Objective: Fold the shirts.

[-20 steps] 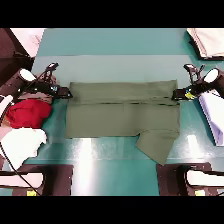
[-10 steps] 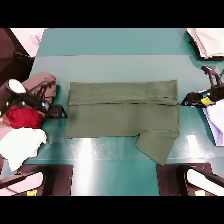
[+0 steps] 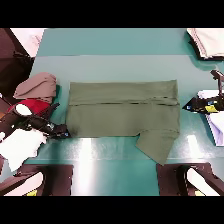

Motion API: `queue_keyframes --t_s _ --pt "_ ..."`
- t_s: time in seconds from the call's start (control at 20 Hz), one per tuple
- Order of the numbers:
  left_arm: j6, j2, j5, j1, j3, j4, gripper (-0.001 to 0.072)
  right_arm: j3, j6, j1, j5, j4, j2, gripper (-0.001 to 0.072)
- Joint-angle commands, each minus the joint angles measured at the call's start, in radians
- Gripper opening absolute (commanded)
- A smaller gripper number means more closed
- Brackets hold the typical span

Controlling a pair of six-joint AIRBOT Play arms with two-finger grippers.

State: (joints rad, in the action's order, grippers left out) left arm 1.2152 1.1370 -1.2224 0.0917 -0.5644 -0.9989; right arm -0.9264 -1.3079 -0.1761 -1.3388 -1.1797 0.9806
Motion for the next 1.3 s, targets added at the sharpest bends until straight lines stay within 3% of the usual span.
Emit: queue_keyframes --t_s 0.0,0.2,0.5,0.65,0.75,0.9,1.0,1.15,1.25 --pt "-0.019 -0.005 0.073 -0.028 0.016 0.046 0.0038 0.007 0.000 -0.002 -0.073 -0.014 -0.026 0.0451" --pt "-0.019 -0.024 0.083 -0.030 0.002 0.061 0.0022 0.150 -0.038 -0.011 -0.154 -0.090 -0.052 0.0451" --pt "-0.019 -0.088 0.078 -0.030 -0.046 0.056 0.0022 0.455 -0.038 -0.092 -0.118 -0.016 -0.082 0.0430" --pt "-0.019 -0.088 0.076 -0.030 -0.047 0.056 0.0022 0.509 -0.039 -0.092 -0.055 -0.014 -0.079 0.0428" --pt "-0.019 -0.088 0.069 -0.030 -0.047 0.056 0.0022 0.505 -0.039 -0.092 -0.030 0.013 -0.076 0.0358" --pt "-0.019 -0.088 0.063 -0.030 -0.047 0.056 0.0022 0.505 -0.037 -0.079 -0.022 0.055 -0.021 0.0357" --pt "-0.019 -0.088 0.055 -0.030 -0.047 0.056 0.0022 0.504 -0.026 -0.032 0.003 0.055 0.035 0.0285" --pt "-0.019 -0.089 0.047 -0.029 -0.047 0.052 0.0022 0.501 -0.011 0.050 0.043 0.053 0.073 0.0043" --pt "-0.018 -0.105 -0.003 -0.030 -0.059 0.008 0.0021 0.481 -0.015 0.092 -0.005 0.024 0.035 0.0017"
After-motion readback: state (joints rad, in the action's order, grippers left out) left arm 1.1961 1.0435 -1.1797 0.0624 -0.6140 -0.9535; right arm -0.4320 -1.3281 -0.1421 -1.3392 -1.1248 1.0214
